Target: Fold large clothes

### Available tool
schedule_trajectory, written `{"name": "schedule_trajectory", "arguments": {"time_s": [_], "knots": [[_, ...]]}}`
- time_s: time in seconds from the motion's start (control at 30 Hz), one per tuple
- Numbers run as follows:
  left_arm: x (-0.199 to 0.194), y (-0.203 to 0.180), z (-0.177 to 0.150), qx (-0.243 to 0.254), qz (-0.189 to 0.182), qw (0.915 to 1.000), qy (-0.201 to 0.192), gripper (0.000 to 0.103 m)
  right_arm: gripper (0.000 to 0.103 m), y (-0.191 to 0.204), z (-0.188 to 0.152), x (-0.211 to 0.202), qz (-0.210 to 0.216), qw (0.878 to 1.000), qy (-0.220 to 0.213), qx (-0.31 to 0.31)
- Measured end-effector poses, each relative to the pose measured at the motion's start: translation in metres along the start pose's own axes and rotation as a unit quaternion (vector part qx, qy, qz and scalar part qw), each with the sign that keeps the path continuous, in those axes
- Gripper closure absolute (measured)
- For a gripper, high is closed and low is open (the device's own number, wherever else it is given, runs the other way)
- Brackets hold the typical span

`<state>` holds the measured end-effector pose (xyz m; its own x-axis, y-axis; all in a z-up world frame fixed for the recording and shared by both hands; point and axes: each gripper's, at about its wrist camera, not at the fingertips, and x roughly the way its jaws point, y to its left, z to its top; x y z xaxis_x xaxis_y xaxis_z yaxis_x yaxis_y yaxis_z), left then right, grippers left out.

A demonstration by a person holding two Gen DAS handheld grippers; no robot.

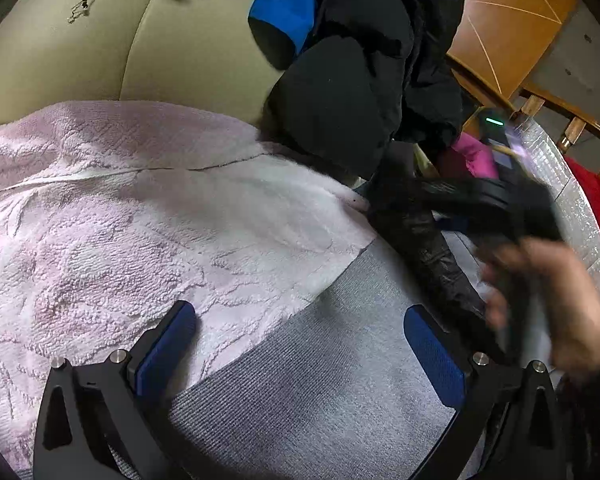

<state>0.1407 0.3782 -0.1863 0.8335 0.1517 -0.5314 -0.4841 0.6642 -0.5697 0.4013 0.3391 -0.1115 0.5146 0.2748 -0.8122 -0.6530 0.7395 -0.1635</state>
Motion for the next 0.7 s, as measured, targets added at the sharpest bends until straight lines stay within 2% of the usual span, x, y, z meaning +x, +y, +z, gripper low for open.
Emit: {"name": "schedule_trajectory", "arguments": {"time_s": [0.07, 0.13, 0.17, 0.2, 0.23, 0.3, 0.37, 0.53, 0.67, 0.7], "knots": [[0.001, 0.0, -0.001, 0.004, 0.0, 1.0, -0.006, 0.0, 0.031, 0.008, 0.012, 0.021, -0.008, 1.0, 0.008, 0.001], [0.001, 0.001, -0.001, 0.004, -0.003, 0.9999, -0.009, 0.0, 0.033, 0.015, 0.016, 0.044, -0.043, 0.999, 0.025, -0.013], [0.001, 0.001, -0.001, 0.005, -0.004, 0.9999, -0.012, 0.0, 0.042, 0.015, 0.016, 0.052, -0.045, 0.998, 0.032, -0.013], [0.0, 0.001, -0.001, 0.006, -0.005, 0.9999, -0.013, 0.0, 0.078, 0.013, 0.015, 0.059, -0.043, 0.998, 0.042, -0.009], [0.0, 0.002, -0.001, 0.006, -0.005, 0.9999, -0.015, 0.0, 0.08, 0.008, 0.013, 0.061, -0.036, 0.998, 0.042, 0.002], [-0.002, 0.002, -0.002, 0.007, -0.005, 0.9998, -0.016, 0.0, 0.094, -0.001, 0.008, 0.044, -0.018, 1.0, 0.014, 0.018], [-0.002, 0.002, -0.001, 0.007, -0.004, 0.9999, -0.015, 0.0, 0.095, -0.009, 0.004, 0.02, -0.003, 1.0, -0.008, 0.025], [0.002, -0.002, -0.002, 0.01, 0.005, 0.9999, -0.007, 0.0, 0.096, -0.041, -0.021, -0.082, 0.038, 0.994, -0.084, 0.062], [0.003, -0.006, 0.001, 0.012, 0.015, 0.9998, 0.004, 0.0, 0.096, -0.079, -0.049, -0.168, 0.06, 0.979, -0.147, 0.125], [0.004, -0.007, 0.002, 0.013, 0.018, 0.9997, 0.006, 0.0, 0.096, -0.095, -0.063, -0.195, 0.066, 0.972, -0.167, 0.151]]}}
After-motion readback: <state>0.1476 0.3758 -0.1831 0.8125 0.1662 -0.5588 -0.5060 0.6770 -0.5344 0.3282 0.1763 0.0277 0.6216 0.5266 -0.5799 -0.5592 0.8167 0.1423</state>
